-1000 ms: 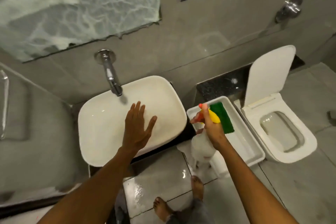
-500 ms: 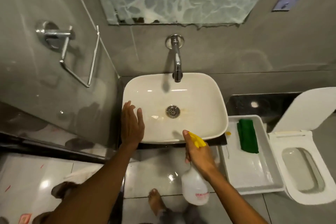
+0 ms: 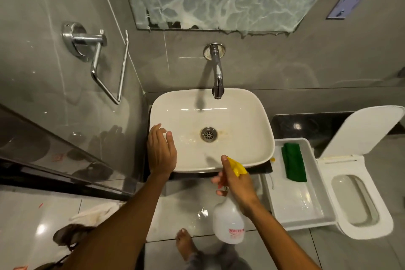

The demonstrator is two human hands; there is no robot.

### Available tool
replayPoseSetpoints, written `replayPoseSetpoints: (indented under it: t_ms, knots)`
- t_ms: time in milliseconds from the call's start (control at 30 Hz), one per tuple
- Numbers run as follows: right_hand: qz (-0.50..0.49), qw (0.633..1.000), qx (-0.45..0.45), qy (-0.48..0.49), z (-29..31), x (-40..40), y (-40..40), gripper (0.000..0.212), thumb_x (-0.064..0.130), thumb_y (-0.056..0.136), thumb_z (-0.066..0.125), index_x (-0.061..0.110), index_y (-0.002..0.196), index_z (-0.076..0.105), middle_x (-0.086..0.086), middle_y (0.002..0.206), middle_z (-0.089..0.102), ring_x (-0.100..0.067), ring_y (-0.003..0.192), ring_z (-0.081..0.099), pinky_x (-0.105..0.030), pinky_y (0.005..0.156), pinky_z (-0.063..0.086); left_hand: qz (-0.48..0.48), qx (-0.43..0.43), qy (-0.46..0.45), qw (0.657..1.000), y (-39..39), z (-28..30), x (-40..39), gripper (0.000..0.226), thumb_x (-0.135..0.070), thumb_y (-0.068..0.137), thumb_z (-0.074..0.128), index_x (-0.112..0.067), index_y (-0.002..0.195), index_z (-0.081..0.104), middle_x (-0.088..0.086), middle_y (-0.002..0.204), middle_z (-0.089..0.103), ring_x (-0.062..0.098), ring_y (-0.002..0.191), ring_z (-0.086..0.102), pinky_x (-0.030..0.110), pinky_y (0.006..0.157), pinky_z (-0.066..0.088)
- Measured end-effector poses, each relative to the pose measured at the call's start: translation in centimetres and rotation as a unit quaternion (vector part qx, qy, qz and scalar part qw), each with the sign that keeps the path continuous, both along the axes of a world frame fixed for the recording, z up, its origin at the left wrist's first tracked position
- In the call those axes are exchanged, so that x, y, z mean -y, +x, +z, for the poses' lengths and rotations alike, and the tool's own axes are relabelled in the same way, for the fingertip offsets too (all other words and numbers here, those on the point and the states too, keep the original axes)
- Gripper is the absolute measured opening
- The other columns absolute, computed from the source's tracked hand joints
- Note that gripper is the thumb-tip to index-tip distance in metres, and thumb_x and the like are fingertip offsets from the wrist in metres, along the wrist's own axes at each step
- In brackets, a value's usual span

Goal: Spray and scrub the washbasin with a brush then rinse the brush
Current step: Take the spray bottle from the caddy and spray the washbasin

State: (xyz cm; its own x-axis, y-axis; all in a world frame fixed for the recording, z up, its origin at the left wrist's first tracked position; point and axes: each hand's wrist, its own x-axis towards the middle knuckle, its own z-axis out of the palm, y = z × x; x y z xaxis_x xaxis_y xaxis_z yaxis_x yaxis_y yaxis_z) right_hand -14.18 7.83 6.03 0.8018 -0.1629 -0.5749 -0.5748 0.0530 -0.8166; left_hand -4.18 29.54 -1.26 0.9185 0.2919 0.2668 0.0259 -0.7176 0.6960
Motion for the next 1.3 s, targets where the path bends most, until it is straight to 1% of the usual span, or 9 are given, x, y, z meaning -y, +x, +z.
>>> replayPoseSetpoints:
  t_ms: [100, 200, 300, 367, 600, 833, 1000, 1167, 1300]
  knots:
    - [-0.052, 0.998, 0.014, -0.022, -0.1, 1.1, -0.2, 0.040, 0.067, 0.087, 0.069, 0.029, 0.092, 0.077, -0.015, 0.064, 0.059, -0.025, 0.059, 0.072, -0.039, 0.063, 0.064, 0.000, -0.014, 0.003, 1.000, 0.0, 0.1, 0.0, 0.026, -0.019, 0.111, 0.050, 0.002, 0.117, 0.064, 0.022, 0.139, 0.065, 0.040, 0.130, 0.061, 0.051, 0.113, 0.050]
    - [-0.086, 0.996, 0.023, -0.029, 0.3, 2.4, -0.5, 0.037, 0.065, 0.092, 0.065, 0.029, 0.089, 0.075, -0.017, 0.083, 0.077, -0.031, 0.078, 0.081, -0.048, 0.063, 0.067, 0.001, -0.021, 0.007, 1.000, 0.0, 0.1, 0.0, 0.026, -0.021, 0.111, 0.051, 0.000, 0.118, 0.065, 0.021, 0.140, 0.065, 0.039, 0.131, 0.061, 0.051, 0.113, 0.050]
    - [-0.116, 0.989, 0.049, -0.071, 0.2, 3.8, -0.8, 0.025, 0.060, 0.096, 0.063, 0.040, 0.090, 0.076, -0.002, 0.079, 0.080, -0.035, 0.081, 0.081, -0.055, 0.071, 0.067, 0.003, -0.030, 0.005, 1.000, 0.0, 0.1, 0.0, 0.026, -0.023, 0.110, 0.052, -0.001, 0.118, 0.065, 0.021, 0.140, 0.065, 0.039, 0.131, 0.061, 0.051, 0.113, 0.049]
    - [-0.127, 0.986, 0.055, -0.091, 0.1, 4.5, -1.0, 0.022, 0.061, 0.096, 0.062, 0.043, 0.095, 0.076, 0.006, 0.080, 0.081, -0.031, 0.079, 0.082, -0.052, 0.071, 0.068, 0.002, -0.035, 0.005, 0.999, 0.0, 0.1, 0.0, 0.026, -0.023, 0.110, 0.053, -0.001, 0.118, 0.065, 0.020, 0.141, 0.065, 0.039, 0.132, 0.060, 0.051, 0.114, 0.049]
    - [-0.177, 0.979, 0.047, -0.093, 0.2, 4.9, -1.7, 0.015, 0.060, 0.095, 0.065, 0.050, 0.093, 0.076, -0.003, 0.090, 0.081, -0.026, 0.077, 0.082, -0.041, 0.060, 0.068, -0.003, -0.049, 0.012, 0.999, 0.0, 0.2, 0.0, 0.028, -0.027, 0.110, 0.053, -0.003, 0.118, 0.066, 0.018, 0.142, 0.065, 0.037, 0.133, 0.059, 0.049, 0.114, 0.046]
    - [-0.138, 0.986, 0.041, -0.088, -0.5, 3.0, -2.1, 0.017, 0.062, 0.094, 0.064, 0.050, 0.089, 0.074, -0.005, 0.082, 0.080, -0.028, 0.080, 0.082, -0.051, 0.069, 0.069, -0.001, -0.050, 0.016, 0.999, 0.0, 0.3, -0.1, 0.029, -0.029, 0.110, 0.055, -0.004, 0.117, 0.066, 0.017, 0.140, 0.066, 0.037, 0.133, 0.060, 0.050, 0.115, 0.046]
    - [-0.070, 0.994, 0.020, -0.084, -0.6, 0.7, -2.4, 0.053, 0.076, 0.084, 0.061, 0.030, 0.105, 0.075, -0.011, 0.077, 0.078, -0.023, 0.076, 0.082, -0.030, 0.058, 0.065, -0.002, -0.054, 0.013, 0.998, -0.1, 0.5, -0.1, 0.030, -0.031, 0.110, 0.053, -0.005, 0.117, 0.066, 0.017, 0.141, 0.065, 0.036, 0.134, 0.059, 0.050, 0.115, 0.047]
    - [-0.036, 0.998, 0.009, -0.059, -0.6, -1.7, -2.0, 0.047, 0.075, 0.085, 0.064, 0.038, 0.112, 0.076, -0.009, 0.074, 0.079, -0.026, 0.080, 0.082, -0.034, 0.065, 0.065, -0.001, -0.065, 0.009, 0.998, -0.1, 0.7, -0.1, 0.032, -0.034, 0.110, 0.053, -0.007, 0.121, 0.065, 0.015, 0.144, 0.064, 0.035, 0.134, 0.058, 0.050, 0.115, 0.047]
    - [-0.007, 0.998, 0.031, -0.053, 0.0, -3.0, -0.8, 0.039, 0.074, 0.092, 0.057, 0.042, 0.102, 0.076, -0.004, 0.076, 0.079, -0.030, 0.086, 0.080, -0.044, 0.077, 0.068, -0.002, -0.069, 0.016, 0.998, -0.1, 0.9, -0.2, 0.034, -0.036, 0.110, 0.053, -0.006, 0.123, 0.065, 0.015, 0.146, 0.062, 0.034, 0.135, 0.057, 0.050, 0.116, 0.046]
